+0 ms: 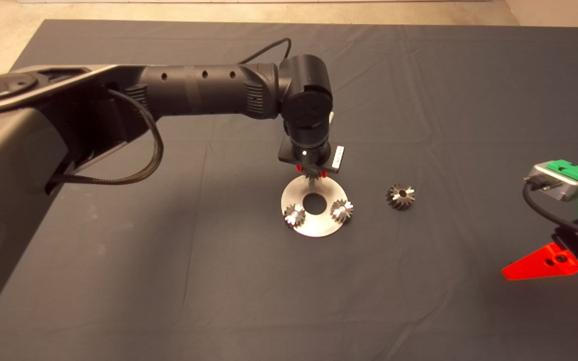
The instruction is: Remove an incorrectly installed larger gear and replace it with the correct smaller gear
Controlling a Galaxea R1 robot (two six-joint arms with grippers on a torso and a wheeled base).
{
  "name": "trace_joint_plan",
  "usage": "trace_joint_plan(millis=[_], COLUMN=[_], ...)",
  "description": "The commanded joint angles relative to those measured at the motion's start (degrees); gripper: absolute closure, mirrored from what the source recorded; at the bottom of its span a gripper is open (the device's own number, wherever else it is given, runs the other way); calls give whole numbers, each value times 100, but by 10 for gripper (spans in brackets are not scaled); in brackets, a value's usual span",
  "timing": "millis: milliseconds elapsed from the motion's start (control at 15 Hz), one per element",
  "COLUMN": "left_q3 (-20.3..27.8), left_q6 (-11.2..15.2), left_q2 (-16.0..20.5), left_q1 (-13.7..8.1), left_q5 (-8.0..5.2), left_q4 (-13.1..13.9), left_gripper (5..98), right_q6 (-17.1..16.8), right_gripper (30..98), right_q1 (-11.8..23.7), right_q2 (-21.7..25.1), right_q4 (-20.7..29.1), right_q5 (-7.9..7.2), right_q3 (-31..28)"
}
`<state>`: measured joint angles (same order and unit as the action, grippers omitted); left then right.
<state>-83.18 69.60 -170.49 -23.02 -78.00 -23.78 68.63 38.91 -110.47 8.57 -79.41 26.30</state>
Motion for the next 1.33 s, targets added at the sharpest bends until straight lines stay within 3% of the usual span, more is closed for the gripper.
trace_joint_plan(millis=[0,333,1267], left_q3=[14,66,136], left_q6=[-43,-43,-43], left_q2=[-34,-34,-34], left_q1=[-63,-63,-28], left_q5=[-14,-90,-93], left_q4=[-39,-30,-30], left_gripper=[698,698,699], right_q6=[36,41,36], right_gripper=[308,308,308], right_q1=[126,126,126], right_q2=[12,3,21], right_q4=[206,206,215], right_q5=[13,22,22], right_q3=[-29,-26,-30])
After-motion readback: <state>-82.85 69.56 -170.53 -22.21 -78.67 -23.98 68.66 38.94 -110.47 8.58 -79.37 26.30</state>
